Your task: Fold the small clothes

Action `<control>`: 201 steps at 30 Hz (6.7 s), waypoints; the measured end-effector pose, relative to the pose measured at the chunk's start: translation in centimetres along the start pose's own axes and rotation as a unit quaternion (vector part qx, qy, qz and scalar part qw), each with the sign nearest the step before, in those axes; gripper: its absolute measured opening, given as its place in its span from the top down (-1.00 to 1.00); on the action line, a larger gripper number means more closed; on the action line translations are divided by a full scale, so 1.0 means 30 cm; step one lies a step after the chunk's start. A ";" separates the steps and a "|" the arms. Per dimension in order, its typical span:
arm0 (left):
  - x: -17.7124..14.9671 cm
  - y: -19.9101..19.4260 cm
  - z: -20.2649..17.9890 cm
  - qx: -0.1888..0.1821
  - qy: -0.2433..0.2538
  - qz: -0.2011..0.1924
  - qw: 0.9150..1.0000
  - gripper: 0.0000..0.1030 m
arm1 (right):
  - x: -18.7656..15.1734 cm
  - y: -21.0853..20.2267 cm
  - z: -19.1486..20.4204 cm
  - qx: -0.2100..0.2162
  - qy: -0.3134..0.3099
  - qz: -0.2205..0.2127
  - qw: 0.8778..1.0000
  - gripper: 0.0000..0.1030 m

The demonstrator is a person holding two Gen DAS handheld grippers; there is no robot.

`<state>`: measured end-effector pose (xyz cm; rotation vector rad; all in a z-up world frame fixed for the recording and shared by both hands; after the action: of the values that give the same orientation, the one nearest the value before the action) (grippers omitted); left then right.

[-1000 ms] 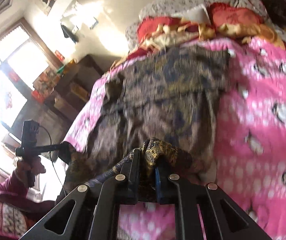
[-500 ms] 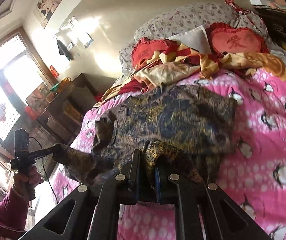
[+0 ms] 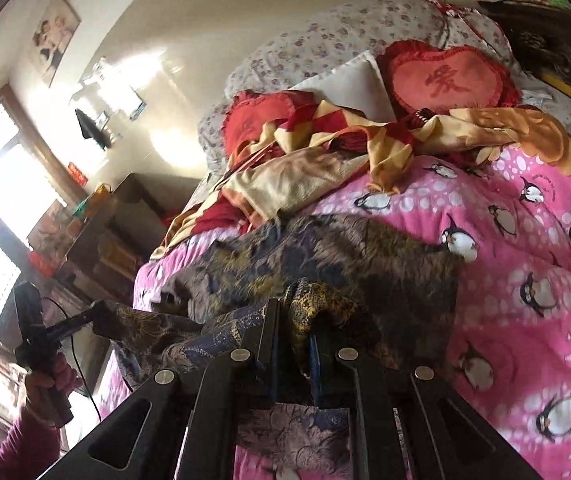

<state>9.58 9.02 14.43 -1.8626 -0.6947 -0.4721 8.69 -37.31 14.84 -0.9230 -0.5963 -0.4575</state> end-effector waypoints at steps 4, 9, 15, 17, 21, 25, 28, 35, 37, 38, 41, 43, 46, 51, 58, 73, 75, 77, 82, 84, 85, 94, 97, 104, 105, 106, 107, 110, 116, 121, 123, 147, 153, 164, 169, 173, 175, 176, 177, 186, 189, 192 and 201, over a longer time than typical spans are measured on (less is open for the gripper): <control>0.044 0.085 0.011 0.013 -0.008 0.005 1.000 0.90 | 0.056 0.058 -0.039 -0.009 0.011 -0.002 1.000 0.79; 0.083 0.169 0.029 0.028 -0.024 0.011 0.999 0.90 | 0.108 0.153 -0.070 -0.015 0.020 0.003 1.000 0.79; 0.109 0.265 0.069 0.042 -0.047 0.035 0.997 0.90 | 0.141 0.251 -0.109 -0.029 0.029 0.016 0.999 0.79; 0.113 0.285 0.084 0.037 -0.061 0.042 0.997 0.90 | 0.146 0.261 -0.121 -0.031 0.032 0.024 0.999 0.68; 0.125 0.301 0.099 0.025 -0.073 0.051 0.996 0.89 | 0.147 0.229 -0.134 -0.024 0.034 0.010 0.999 0.46; 0.126 0.291 0.079 0.023 -0.055 0.054 0.997 0.62 | 0.142 0.185 -0.148 -0.046 0.035 -0.002 0.998 0.43; 0.127 0.258 0.056 0.024 -0.038 0.045 0.998 0.30 | 0.121 0.116 -0.159 -0.058 0.043 -0.033 0.997 0.43; 0.106 0.148 0.020 0.016 0.014 0.016 1.000 -0.07 | -0.038 0.117 -0.003 -0.028 -0.105 0.029 0.994 0.43; 0.061 0.131 -0.003 0.007 0.037 0.018 0.999 -0.07 | -0.103 0.180 0.047 -0.042 -0.162 0.076 0.983 0.43; 0.044 0.131 -0.011 0.005 0.044 0.020 0.999 -0.07 | -0.123 0.202 0.058 -0.043 -0.172 0.085 0.981 0.43; -0.054 0.150 -0.054 -0.013 0.074 0.039 0.996 -0.07 | -0.139 0.277 0.060 -0.031 -0.167 0.094 0.981 0.43; -0.103 0.184 -0.069 -0.017 0.081 0.054 0.995 -0.07 | -0.128 0.333 0.057 -0.039 -0.166 0.104 0.980 0.43; -0.165 0.275 -0.080 -0.003 0.083 0.093 0.992 -0.07 | -0.075 0.375 0.051 -0.050 -0.159 0.084 0.982 0.43; -0.086 0.374 -0.079 0.008 0.066 0.088 0.994 -0.07 | 0.060 0.404 0.049 -0.055 -0.124 0.032 0.990 0.43; 0.097 0.425 -0.059 0.016 0.013 0.051 0.998 -0.07 | 0.209 0.542 -0.007 -0.082 -0.094 0.013 0.992 0.43; 0.135 0.337 0.027 -0.010 -0.046 0.036 0.998 -0.07 | 0.182 0.431 0.066 -0.048 -0.136 0.020 0.989 0.42; 0.123 0.303 0.012 -0.008 -0.026 0.027 0.999 -0.07 | 0.128 0.477 0.112 -0.055 -0.176 0.055 0.981 0.42; 0.109 0.271 0.005 -0.006 -0.012 0.020 1.000 -0.07 | 0.080 0.544 0.161 -0.055 -0.214 0.082 0.972 0.42; 0.084 0.257 -0.001 0.001 0.012 0.025 1.000 -0.07 | 0.085 0.706 0.260 -0.057 -0.234 0.079 0.967 0.42; 0.077 0.278 -0.002 0.004 0.015 0.035 0.999 -0.07 | 0.138 0.774 0.275 -0.061 -0.203 0.072 0.975 0.42; 0.075 0.286 -0.004 0.003 0.013 0.038 0.999 -0.07 | 0.163 0.793 0.276 -0.060 -0.189 0.064 0.978 0.42; 0.051 0.384 -0.015 0.006 0.024 0.061 0.998 -0.07 | 0.244 0.671 0.222 -0.063 -0.147 0.017 0.987 0.33; 0.040 0.386 -0.011 0.000 0.020 0.069 0.997 -0.07 | 0.206 0.566 0.150 -0.075 -0.156 0.019 0.985 0.28; -0.051 0.317 -0.040 -0.003 0.070 0.070 0.995 -0.07 | 0.101 0.466 -0.001 -0.125 -0.179 0.059 0.974 0.27; -0.056 0.336 -0.050 0.006 0.081 0.078 0.994 -0.07 | 0.099 0.469 -0.019 -0.134 -0.179 0.062 0.973 0.27; -0.053 0.347 -0.053 0.012 0.085 0.080 0.993 -0.07 | 0.104 0.471 -0.044 -0.142 -0.169 0.062 0.973 0.27; -0.040 0.370 -0.059 0.020 0.086 0.077 0.993 -0.07 | 0.110 0.469 -0.066 -0.145 -0.154 0.058 0.976 0.27; 0.010 0.423 -0.049 0.034 0.070 0.073 0.994 -0.07 | 0.137 0.484 -0.129 -0.149 -0.111 0.054 0.981 0.27; 0.175 0.459 0.047 0.027 -0.039 0.035 0.998 -0.07 | 0.177 0.524 -0.204 -0.166 -0.069 0.049 0.982 0.27; 0.232 0.413 0.107 0.043 -0.073 0.012 0.996 -0.07 | 0.176 0.466 -0.179 -0.185 -0.083 0.041 0.978 0.27; 0.202 0.380 0.108 0.039 -0.060 0.021 0.997 -0.07 | 0.164 0.420 -0.170 -0.185 -0.088 0.037 0.978 0.26; -0.371 0.149 0.171 0.025 -0.037 0.097 0.994 -0.07 | -0.267 0.096 -0.135 -0.136 -0.050 0.076 0.987 -0.16; -0.378 0.153 0.154 0.039 -0.023 0.086 0.995 -0.07 | -0.330 0.166 -0.116 -0.138 -0.051 0.115 0.982 0.78; -0.384 0.180 0.143 0.070 -0.005 0.080 0.994 -0.07 | -0.325 0.084 -0.122 -0.199 -0.063 0.109 0.972 0.92; -0.386 0.188 0.126 0.085 0.016 0.074 0.994 -0.07 | -0.257 0.053 -0.033 -0.211 -0.072 0.082 0.971 0.91; -0.386 0.191 0.121 0.090 0.017 0.068 0.993 -0.07 | -0.220 0.131 0.124 -0.171 -0.117 0.089 0.974 0.82; -0.389 0.190 0.120 0.091 0.019 0.067 0.993 -0.07 | -0.204 0.195 0.204 -0.144 -0.136 0.099 0.975 0.41; -0.390 0.189 0.120 0.089 0.018 0.067 0.994 -0.07 | -0.203 0.215 0.231 -0.136 -0.142 0.099 0.975 0.12; -0.392 0.189 0.121 0.086 0.015 0.068 0.994 -0.07 | -0.200 0.241 0.270 -0.127 -0.150 0.098 0.976 0.08; -0.396 0.186 0.158 0.068 -0.011 0.078 0.995 -0.07 | -0.227 0.511 0.608 -0.084 -0.248 0.137 0.955 0.08; -0.404 0.185 0.171 0.061 -0.022 0.078 0.995 -0.07 | -0.239 0.577 0.685 -0.080 -0.268 0.145 0.949 0.08; -0.414 0.181 0.177 0.054 -0.026 0.072 0.996 -0.09 | -0.247 0.637 0.740 -0.076 -0.284 0.158 0.943 0.08; -0.419 0.180 0.206 0.032 -0.037 0.070 0.996 -0.12 | -0.255 0.748 0.798 -0.086 -0.298 0.180 0.933 0.08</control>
<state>3.66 10.12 0.68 -1.8611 -0.6158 -0.2878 9.80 -4.44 7.52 -1.3241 -0.9217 0.1192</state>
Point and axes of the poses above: each gripper's, at about its wrist camera, not at the fingertips, and y roughly the way its jaws point, z to its left, x to its top, the point moved 1 cm from there along y, roughly the way its jaws point, and after that the axes turned 5 degrees about -y, right-handed, at the moved point
